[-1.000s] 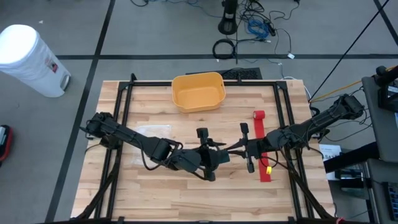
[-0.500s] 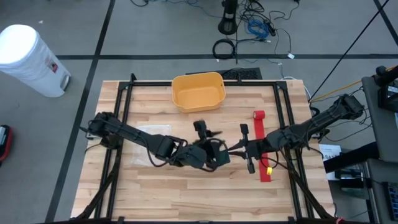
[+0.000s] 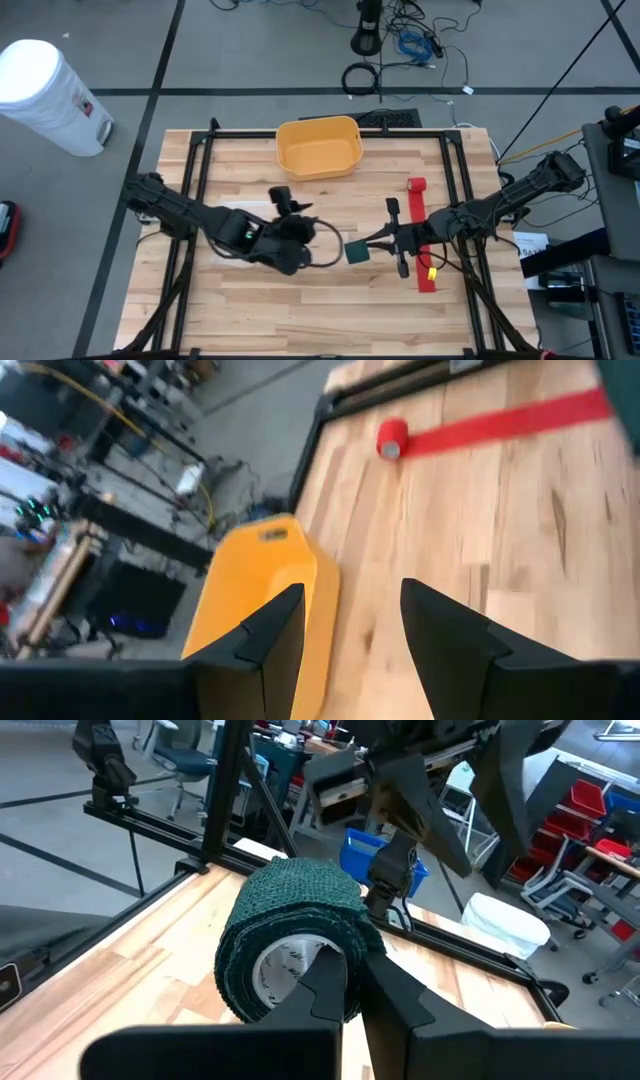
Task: Roll bandage
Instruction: Roll the green bandage
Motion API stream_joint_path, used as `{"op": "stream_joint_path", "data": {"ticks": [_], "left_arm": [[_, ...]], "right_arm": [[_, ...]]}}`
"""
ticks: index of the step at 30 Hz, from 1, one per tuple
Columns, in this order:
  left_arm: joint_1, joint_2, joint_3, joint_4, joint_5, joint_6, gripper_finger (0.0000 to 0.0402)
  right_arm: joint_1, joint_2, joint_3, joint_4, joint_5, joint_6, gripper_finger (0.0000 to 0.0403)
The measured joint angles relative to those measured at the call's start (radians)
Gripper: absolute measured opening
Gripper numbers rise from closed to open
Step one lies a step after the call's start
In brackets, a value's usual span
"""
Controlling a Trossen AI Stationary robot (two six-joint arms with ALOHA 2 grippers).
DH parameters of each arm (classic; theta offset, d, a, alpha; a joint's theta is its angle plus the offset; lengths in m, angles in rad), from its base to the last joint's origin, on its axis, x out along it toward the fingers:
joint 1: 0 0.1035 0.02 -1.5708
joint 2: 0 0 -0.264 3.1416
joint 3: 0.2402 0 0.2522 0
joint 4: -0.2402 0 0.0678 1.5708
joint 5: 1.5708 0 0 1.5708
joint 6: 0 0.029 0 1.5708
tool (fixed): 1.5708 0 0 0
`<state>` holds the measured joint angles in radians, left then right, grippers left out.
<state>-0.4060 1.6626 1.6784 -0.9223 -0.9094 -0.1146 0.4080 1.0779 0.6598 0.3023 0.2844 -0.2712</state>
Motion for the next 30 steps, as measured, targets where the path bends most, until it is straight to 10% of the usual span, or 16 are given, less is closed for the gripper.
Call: {"op": "stream_joint_path", "data": {"ticks": [7,17,30], "left_arm": [[-0.096,-0.169,-0.219,0.041,0.028,-0.149,0.0173],[-0.148,-0.362,-0.703,0.237,-0.195,-0.464,0.0173],[-0.093,-0.371,-0.745,0.360,-0.112,-0.426,0.0173]], "right_arm": [[0.008,0.000,0.000,-0.002,0.001,0.001,0.0011],[0.007,0.000,0.000,0.000,0.002,0.016,0.0011],[-0.032,0.090,0.000,-0.070,0.002,0.103,0.0011]]}}
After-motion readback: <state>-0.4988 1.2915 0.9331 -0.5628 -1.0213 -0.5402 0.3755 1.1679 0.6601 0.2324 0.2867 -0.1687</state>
